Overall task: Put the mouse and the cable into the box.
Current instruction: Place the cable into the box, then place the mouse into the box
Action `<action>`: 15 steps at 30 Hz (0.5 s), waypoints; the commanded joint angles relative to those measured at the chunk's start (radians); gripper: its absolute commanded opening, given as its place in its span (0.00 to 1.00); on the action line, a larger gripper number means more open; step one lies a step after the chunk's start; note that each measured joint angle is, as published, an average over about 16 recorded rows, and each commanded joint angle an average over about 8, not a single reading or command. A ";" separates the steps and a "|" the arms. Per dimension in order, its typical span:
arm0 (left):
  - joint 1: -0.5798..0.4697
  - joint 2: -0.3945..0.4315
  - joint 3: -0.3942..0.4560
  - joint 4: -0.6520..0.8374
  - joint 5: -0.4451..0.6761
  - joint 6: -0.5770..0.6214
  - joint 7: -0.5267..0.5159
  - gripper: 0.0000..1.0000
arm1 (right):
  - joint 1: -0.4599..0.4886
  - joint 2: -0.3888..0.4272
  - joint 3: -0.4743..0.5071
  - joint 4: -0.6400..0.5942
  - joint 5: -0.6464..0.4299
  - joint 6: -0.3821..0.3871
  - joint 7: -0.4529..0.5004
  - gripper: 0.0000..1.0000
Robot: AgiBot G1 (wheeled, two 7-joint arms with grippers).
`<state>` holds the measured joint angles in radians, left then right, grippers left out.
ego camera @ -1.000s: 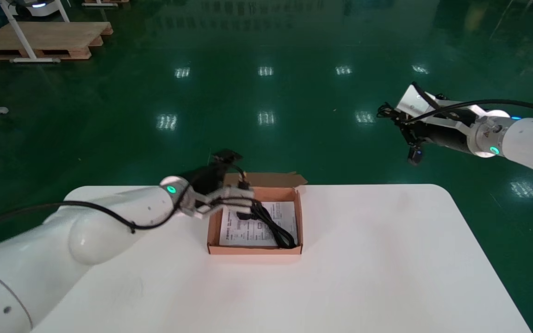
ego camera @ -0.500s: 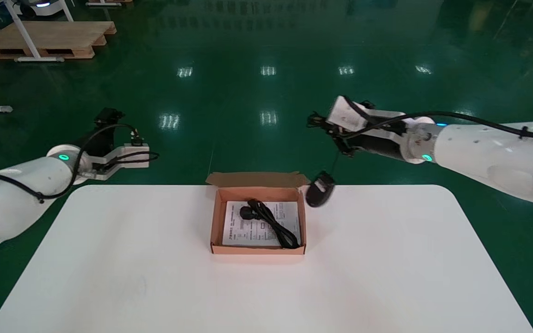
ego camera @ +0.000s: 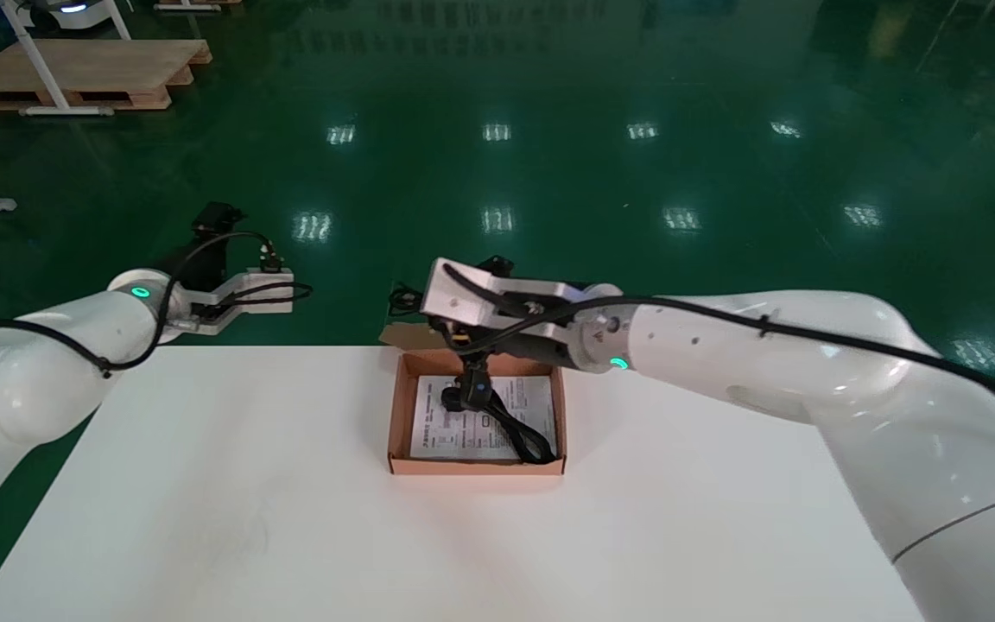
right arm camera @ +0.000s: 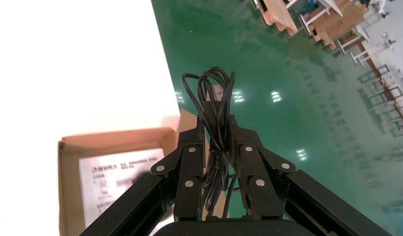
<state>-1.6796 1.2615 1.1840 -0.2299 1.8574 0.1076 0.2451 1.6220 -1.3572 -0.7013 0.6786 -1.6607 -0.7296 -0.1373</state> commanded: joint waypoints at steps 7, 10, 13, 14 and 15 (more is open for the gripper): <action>-0.001 0.003 0.003 0.005 0.018 0.000 -0.020 1.00 | -0.013 -0.007 -0.165 0.073 -0.008 0.109 0.147 0.00; -0.002 0.003 0.004 0.004 0.024 0.000 -0.027 1.00 | -0.010 -0.006 -0.222 0.064 -0.003 0.108 0.196 0.00; -0.002 0.003 0.004 0.003 0.030 0.000 -0.034 1.00 | -0.013 -0.005 -0.273 0.038 0.001 0.101 0.232 0.00; -0.002 0.003 0.005 0.002 0.033 0.001 -0.037 1.00 | -0.015 -0.005 -0.288 0.027 0.002 0.103 0.242 0.00; -0.002 0.003 0.005 0.002 0.035 0.001 -0.039 1.00 | -0.017 -0.005 -0.300 0.015 0.003 0.109 0.252 0.00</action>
<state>-1.6812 1.2641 1.1887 -0.2279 1.8913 0.1082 0.2069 1.6047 -1.3624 -0.9881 0.6966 -1.6595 -0.5978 0.1033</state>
